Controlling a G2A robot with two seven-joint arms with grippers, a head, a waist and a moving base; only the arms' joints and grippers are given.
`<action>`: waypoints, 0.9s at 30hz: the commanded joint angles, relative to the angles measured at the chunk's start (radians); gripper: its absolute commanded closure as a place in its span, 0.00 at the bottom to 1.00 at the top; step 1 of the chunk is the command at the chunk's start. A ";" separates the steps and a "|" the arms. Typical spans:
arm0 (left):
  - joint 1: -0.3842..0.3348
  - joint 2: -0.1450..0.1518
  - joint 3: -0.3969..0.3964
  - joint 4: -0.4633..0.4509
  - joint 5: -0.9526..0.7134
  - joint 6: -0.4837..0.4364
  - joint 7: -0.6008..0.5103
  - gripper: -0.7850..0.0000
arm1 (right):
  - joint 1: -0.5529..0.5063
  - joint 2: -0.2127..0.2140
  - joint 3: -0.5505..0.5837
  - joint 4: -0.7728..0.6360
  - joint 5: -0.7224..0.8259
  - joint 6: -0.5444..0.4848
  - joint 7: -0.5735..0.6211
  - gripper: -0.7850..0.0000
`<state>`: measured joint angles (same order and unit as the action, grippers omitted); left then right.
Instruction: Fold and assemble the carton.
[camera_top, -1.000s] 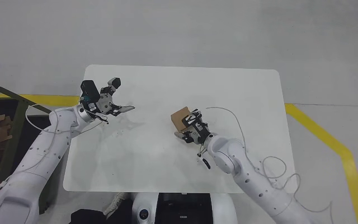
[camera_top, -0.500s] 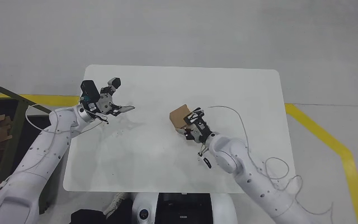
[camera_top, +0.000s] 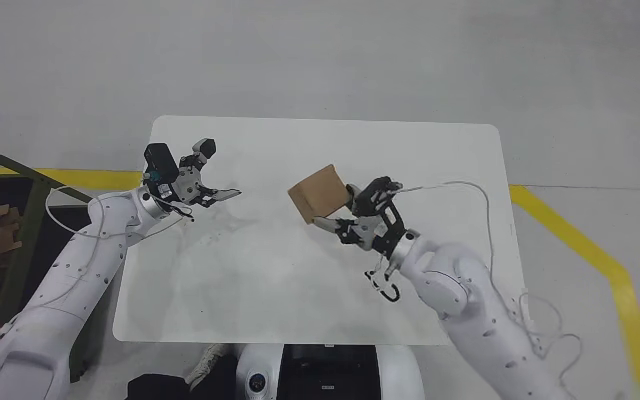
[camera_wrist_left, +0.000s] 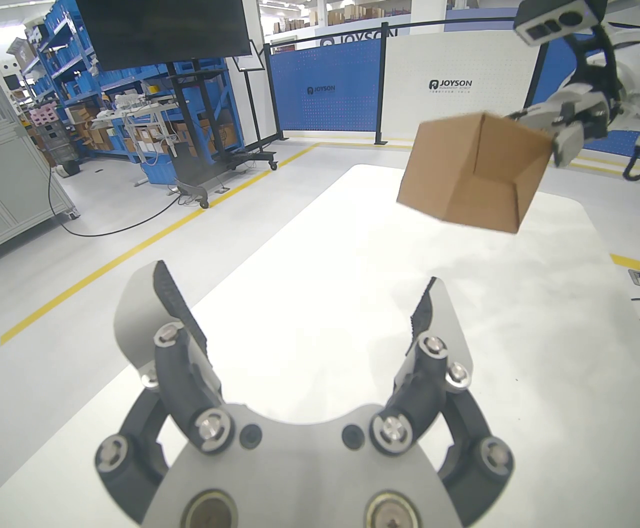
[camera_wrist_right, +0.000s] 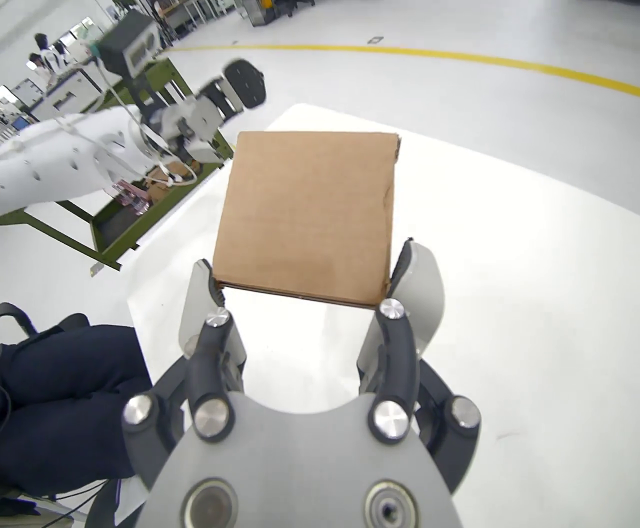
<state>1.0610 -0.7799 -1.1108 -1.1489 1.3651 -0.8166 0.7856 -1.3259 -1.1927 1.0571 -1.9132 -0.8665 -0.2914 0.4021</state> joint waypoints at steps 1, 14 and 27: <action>0.000 0.000 0.000 0.000 0.000 0.000 0.000 0.00 | -0.021 0.006 0.038 -0.063 0.027 -0.028 -0.016 0.60; 0.000 0.000 0.000 0.000 0.000 0.000 0.000 0.00 | -0.144 0.033 0.250 -0.351 0.181 -0.224 -0.140 0.58; 0.000 0.000 0.000 0.000 0.000 0.000 0.000 0.00 | -0.193 0.041 0.304 -0.387 0.211 -0.288 -0.189 0.56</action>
<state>1.0609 -0.7799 -1.1108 -1.1490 1.3651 -0.8166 0.7856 -1.5195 -1.1525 1.3606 -2.3031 -0.6529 -0.5849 0.2041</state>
